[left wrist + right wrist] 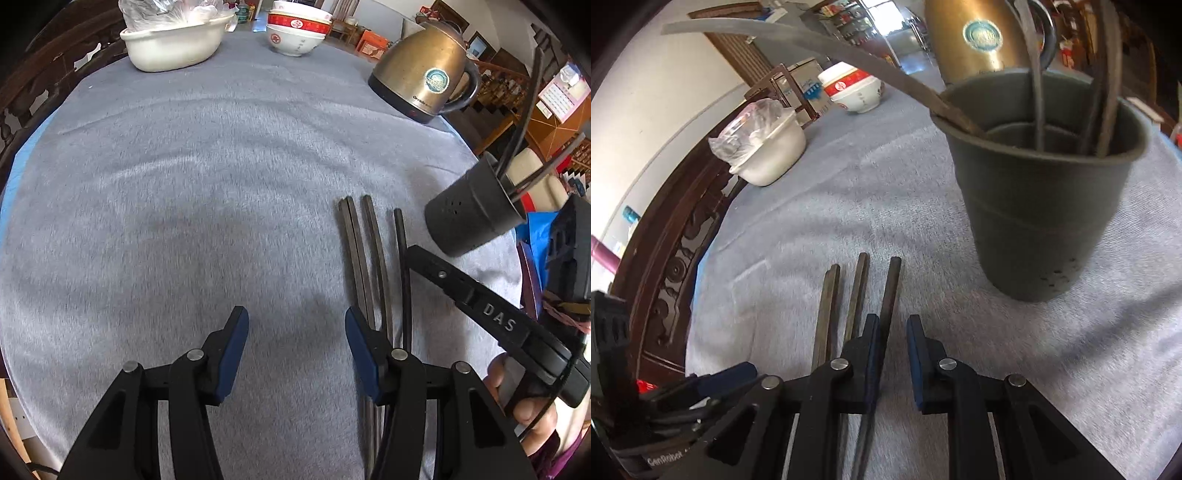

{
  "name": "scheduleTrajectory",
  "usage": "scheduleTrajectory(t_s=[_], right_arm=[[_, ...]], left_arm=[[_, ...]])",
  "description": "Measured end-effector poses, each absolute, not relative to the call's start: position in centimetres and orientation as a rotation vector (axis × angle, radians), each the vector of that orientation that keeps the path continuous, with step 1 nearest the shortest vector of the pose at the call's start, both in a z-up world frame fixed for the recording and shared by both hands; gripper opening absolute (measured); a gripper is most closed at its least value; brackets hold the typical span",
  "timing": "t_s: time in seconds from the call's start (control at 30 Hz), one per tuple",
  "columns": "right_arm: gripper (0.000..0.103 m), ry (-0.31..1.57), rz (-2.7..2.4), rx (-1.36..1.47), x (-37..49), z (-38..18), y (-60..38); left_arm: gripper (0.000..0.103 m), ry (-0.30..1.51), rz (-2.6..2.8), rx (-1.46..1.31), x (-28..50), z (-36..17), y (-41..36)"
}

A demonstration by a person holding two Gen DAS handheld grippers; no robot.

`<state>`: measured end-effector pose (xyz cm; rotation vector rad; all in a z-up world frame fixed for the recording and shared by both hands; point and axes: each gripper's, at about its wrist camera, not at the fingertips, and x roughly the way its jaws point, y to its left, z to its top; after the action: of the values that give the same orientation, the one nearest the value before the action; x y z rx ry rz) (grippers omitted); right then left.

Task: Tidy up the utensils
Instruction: 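Return the right tool to the remaining chopsticks and close on one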

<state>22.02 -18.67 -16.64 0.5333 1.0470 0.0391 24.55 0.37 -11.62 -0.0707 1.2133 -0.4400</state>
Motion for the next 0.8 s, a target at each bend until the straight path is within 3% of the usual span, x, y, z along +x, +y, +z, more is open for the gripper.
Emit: scheduleTrajectory(t_s=[0.47, 0.8], right_arm=[[0.011, 1.062, -0.022, 0.354, 20.5, -16.6, -18.7], [0.009, 1.045, 0.015, 0.393, 20.1, -17.0, -19.9]], left_arm=[[0.055, 1.235, -0.47, -0.052, 26.9, -12.0, -1.6], [0.055, 1.236, -0.462, 0.012, 28.6, -12.7, -4.4]])
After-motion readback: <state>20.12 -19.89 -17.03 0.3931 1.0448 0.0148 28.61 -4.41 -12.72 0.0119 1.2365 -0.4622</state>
